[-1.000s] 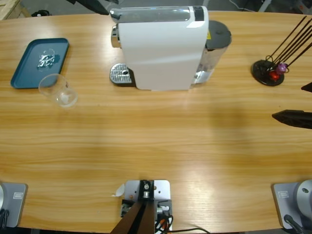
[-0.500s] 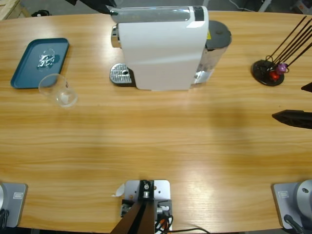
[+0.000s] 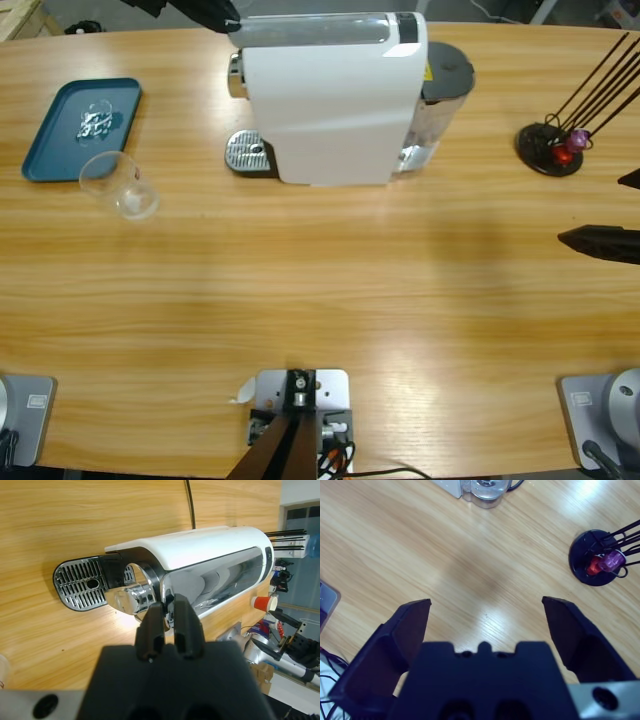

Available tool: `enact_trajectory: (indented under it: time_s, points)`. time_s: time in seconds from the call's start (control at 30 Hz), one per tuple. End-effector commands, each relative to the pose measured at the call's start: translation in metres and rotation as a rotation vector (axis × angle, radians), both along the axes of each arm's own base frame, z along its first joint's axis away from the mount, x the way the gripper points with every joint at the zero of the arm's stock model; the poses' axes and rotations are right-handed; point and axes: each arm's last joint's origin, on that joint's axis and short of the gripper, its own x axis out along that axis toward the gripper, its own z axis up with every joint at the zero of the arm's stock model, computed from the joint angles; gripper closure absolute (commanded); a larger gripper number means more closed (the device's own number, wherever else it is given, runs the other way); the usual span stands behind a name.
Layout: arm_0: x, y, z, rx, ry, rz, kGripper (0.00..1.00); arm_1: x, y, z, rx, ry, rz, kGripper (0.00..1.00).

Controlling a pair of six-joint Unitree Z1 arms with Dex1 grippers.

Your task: Pour coffee

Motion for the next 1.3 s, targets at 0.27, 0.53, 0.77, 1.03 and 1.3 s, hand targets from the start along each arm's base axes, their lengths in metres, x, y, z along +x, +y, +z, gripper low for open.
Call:
enact_trajectory:
  time_s: [0.27,0.53,0.77,1.03,1.3]
  points:
    - [-0.002,-0.006,-0.007,0.026,0.031,0.031,1.000,0.004,0.003,-0.013,-0.022,0.047,-0.009,0.000]
    - [-0.007,-0.019,0.022,-0.047,-0.021,0.022,1.000,0.004,0.003,-0.013,-0.021,0.046,-0.009,0.000]
    - [-0.012,-0.023,0.038,-0.087,-0.048,0.008,1.000,0.004,0.003,-0.013,-0.021,0.044,-0.008,0.000]
    - [-0.014,-0.028,0.045,-0.112,-0.061,-0.013,1.000,0.004,0.003,-0.013,-0.020,0.043,-0.008,0.000]
    - [-0.059,-0.071,0.078,-0.107,-0.492,-0.490,0.006,0.001,-0.003,-0.005,0.024,-0.024,-0.078,0.000]
